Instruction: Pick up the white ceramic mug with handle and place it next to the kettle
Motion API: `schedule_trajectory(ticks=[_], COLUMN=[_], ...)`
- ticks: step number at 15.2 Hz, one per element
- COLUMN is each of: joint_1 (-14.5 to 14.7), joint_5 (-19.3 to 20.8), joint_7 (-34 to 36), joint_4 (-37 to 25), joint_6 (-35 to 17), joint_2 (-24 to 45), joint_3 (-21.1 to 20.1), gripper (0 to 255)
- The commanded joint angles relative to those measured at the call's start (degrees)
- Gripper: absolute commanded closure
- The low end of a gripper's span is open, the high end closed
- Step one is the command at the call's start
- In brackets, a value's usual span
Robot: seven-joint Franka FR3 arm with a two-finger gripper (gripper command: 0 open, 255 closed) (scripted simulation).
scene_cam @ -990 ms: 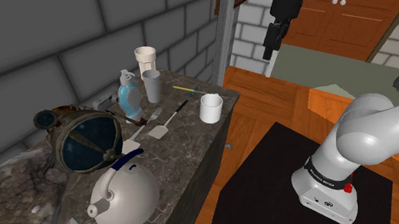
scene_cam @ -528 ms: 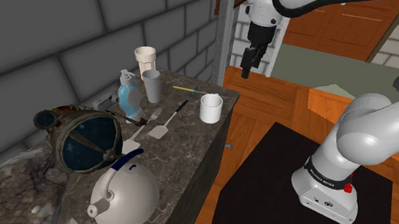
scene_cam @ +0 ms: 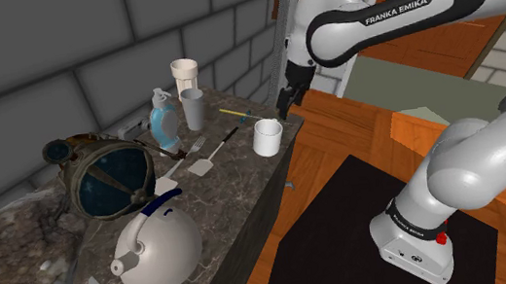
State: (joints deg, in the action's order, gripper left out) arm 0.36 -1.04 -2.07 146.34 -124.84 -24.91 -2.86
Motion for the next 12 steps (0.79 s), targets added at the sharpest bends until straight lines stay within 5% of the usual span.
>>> schedule_trajectory(ticks=[1,9,12], joint_1=[0.2,0.0,0.0], joint_5=[0.0,3.1,3.6], joint_7=[1.3,6.9,7.4], joint_4=[0.5,-3.5,-3.5], joint_6=[-5.0,-21.3,-23.2], joint_2=[3.8,21.9,23.7], joint_3=[-0.9,-3.2,-3.2], gripper=[0,0,0])
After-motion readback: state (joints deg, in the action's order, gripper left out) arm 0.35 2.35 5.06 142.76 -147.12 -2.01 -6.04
